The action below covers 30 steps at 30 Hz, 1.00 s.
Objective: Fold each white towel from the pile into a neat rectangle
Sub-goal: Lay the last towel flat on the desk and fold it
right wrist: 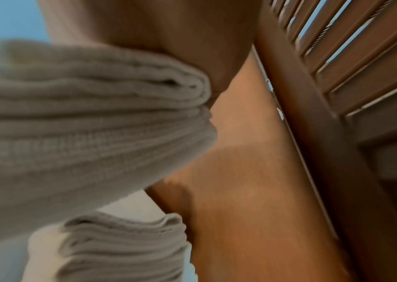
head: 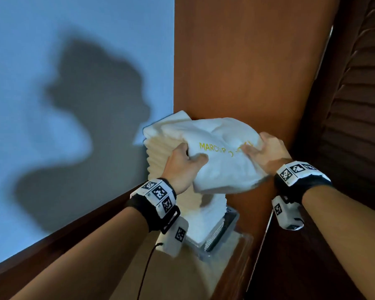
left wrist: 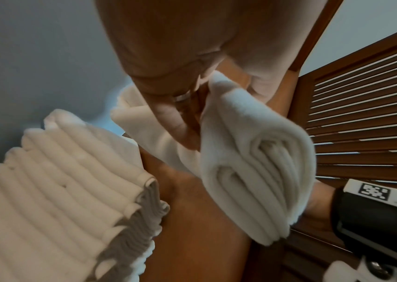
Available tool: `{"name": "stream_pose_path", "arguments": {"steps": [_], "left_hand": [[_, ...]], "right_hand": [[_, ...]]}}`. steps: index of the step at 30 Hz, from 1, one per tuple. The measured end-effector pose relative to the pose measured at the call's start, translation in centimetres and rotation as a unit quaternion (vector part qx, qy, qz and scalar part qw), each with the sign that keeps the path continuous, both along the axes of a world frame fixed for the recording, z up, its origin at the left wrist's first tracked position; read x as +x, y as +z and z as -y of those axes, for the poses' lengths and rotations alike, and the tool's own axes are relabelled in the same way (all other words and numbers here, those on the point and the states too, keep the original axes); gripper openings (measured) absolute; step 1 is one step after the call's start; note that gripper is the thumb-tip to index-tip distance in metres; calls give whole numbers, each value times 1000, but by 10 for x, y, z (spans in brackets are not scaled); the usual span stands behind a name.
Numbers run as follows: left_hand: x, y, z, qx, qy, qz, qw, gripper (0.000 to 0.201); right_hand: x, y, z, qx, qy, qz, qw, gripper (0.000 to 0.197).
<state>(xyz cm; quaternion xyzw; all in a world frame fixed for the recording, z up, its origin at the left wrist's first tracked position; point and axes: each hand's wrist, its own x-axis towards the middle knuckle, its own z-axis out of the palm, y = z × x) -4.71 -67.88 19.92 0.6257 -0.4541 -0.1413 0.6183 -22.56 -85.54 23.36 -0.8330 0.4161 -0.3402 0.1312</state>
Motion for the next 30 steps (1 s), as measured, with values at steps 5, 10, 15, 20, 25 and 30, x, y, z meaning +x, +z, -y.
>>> {"name": "stream_pose_path", "arguments": {"steps": [5,10,15,20,25,30], "left_hand": [[20,21,77,2,58,27,998,50],[42,41,124,-20,127,39,991,49],[85,50,151,-34,183,5,982,33],[102,17,170,27,169,-210,963,21],[98,-12,175,7,194,-276,941,30],[105,-11,177,24,205,-259,944,63]], "right_hand": [[55,26,100,-14,39,9,999,43],[115,46,165,-45,93,32,994,41],[174,54,199,-36,150,81,985,35],[222,9,233,18,209,-27,977,34],[236,-33,253,64,220,-77,970,23],[231,-22,255,37,202,-136,969,40]]}}
